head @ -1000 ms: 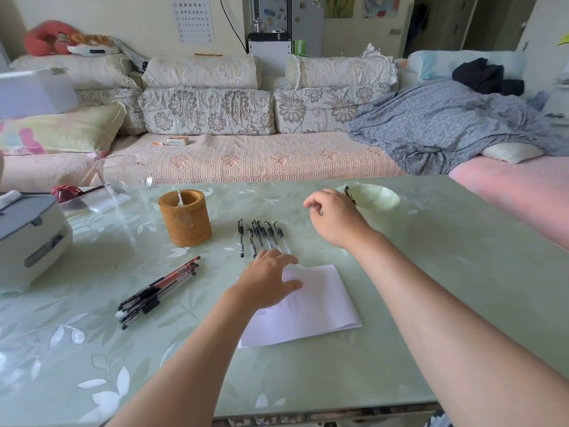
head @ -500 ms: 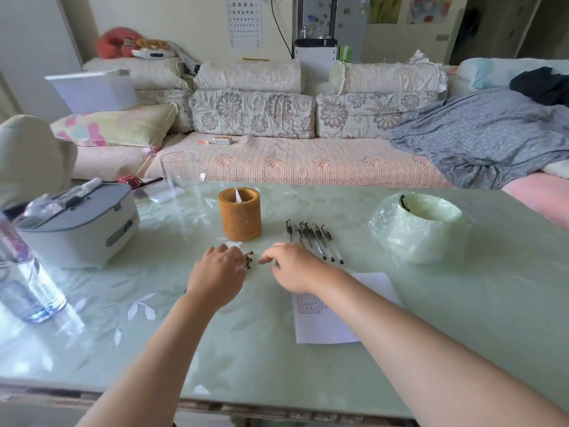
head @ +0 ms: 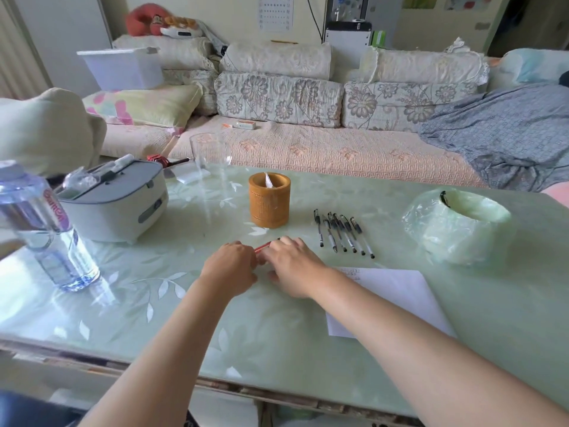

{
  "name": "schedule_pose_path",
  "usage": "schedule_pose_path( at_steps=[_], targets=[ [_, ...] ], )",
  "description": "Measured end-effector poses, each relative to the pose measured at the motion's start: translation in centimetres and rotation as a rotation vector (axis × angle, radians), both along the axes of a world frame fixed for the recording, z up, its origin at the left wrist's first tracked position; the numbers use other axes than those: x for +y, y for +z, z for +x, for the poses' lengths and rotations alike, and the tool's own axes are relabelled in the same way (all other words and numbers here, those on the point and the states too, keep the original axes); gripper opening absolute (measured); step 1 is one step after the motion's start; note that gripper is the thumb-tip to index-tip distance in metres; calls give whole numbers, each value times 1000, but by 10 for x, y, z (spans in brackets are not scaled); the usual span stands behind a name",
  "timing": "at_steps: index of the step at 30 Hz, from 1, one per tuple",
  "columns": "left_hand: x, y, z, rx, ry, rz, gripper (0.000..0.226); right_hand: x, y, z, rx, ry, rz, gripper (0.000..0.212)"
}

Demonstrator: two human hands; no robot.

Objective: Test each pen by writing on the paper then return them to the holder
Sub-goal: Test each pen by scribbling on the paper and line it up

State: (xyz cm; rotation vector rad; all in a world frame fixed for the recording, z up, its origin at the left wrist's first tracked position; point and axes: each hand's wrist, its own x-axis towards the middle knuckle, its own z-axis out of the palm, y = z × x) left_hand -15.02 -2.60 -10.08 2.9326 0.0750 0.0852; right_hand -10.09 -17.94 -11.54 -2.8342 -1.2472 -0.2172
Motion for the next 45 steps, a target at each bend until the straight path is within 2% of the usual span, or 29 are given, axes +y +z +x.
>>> schedule_pose_path(
  at_steps=[2, 5, 9, 13, 15, 22, 26, 28, 31, 36, 42, 45],
  targets=[
    [1, 0, 0, 22, 8, -10, 24, 1, -1, -1, -22, -14, -15, 28],
    [1, 0, -1, 31, -23, -20, 20, 2, 0, 0, 42, -9, -22, 22],
    [1, 0, -4, 32, -35, -76, 9, -4, 5, 3, 114, 46, -34, 29],
    [1, 1, -8, 25, -35, -134, 12, -24, 22, 3, 289, -40, 97, 15],
    [-5, 6, -11, 5, -33, -204, 10, -39, 34, 0, 343, -108, 154, 16],
    [-46, 28, -29, -31, -107, -402, 7, -77, 55, -25, 398, -186, 243, 21],
    [-65, 38, -36, -88, -149, -439, 9, -84, 63, -38, 411, -182, 346, 27],
    [-71, 41, -39, -92, -176, -392, 16, -92, 66, -40, 370, -187, 328, 31],
    [-77, 47, -39, -78, -210, -361, 18, -104, 67, -39, 334, -188, 304, 25],
    [-83, 47, -38, -63, -215, -509, 15, -111, 66, -40, 402, -208, 359, 9],
    [-84, 42, -20, -31, -193, -654, 2, -107, 60, -45, 420, -233, 320, 21],
    [-94, 43, -10, 7, -226, -656, 7, -113, 54, -43, 429, -249, 324, 24]
  ],
)
